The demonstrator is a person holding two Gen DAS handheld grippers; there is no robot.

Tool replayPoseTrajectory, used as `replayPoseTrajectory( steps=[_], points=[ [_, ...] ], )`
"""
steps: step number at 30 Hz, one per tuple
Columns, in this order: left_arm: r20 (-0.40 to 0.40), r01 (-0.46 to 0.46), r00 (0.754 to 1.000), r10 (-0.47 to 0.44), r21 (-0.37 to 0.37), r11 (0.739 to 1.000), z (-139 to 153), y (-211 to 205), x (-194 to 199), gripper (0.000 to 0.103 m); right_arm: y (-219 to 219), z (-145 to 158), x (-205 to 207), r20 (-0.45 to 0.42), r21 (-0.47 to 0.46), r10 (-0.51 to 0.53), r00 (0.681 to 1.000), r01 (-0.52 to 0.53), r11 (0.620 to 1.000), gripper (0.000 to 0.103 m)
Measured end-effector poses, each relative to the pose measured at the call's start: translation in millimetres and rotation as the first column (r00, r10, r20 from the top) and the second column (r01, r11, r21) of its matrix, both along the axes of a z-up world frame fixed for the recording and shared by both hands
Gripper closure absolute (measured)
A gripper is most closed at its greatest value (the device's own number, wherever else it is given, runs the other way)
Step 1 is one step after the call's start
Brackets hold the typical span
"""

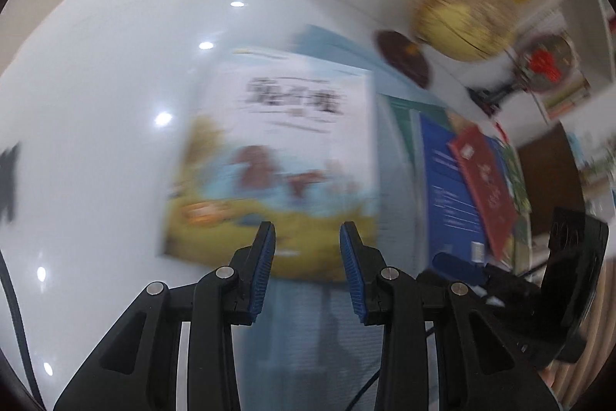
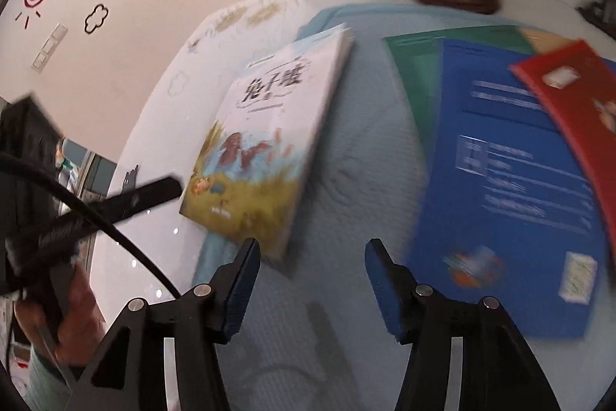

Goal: Organize books

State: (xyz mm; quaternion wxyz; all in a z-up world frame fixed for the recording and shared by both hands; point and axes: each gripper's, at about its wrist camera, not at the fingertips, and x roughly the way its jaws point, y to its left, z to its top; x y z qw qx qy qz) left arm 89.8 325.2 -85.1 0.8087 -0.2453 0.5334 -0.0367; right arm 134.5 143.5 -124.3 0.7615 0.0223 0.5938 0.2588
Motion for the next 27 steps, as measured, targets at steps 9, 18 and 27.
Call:
replayPoseTrajectory(
  steps=[9, 18, 27],
  points=[
    [0.024, 0.275, 0.961, -0.274, -0.056, 0.960, 11.1, -112.5, 44.6, 0.070, -121.6, 17.0, -24.2, 0.034, -0.094, -0.270, 0.962, 0.272, 0.958, 0.048],
    [0.019, 0.322, 0.947, -0.322, -0.060, 0.945, 19.5, -207.1, 77.5, 0.063, -247.1, 47.0, 20.1, 0.127, -0.107, -0.387, 0.913, 0.400, 0.910, 0.045],
    [-0.079, 0.124, 0.988, -0.136, -0.141, 0.982, -15.8, -246.9, 95.7, 0.044, -299.1, 26.5, 97.2, 0.094, -0.138, -0.285, 0.954, 0.296, 0.945, 0.045]
  ],
)
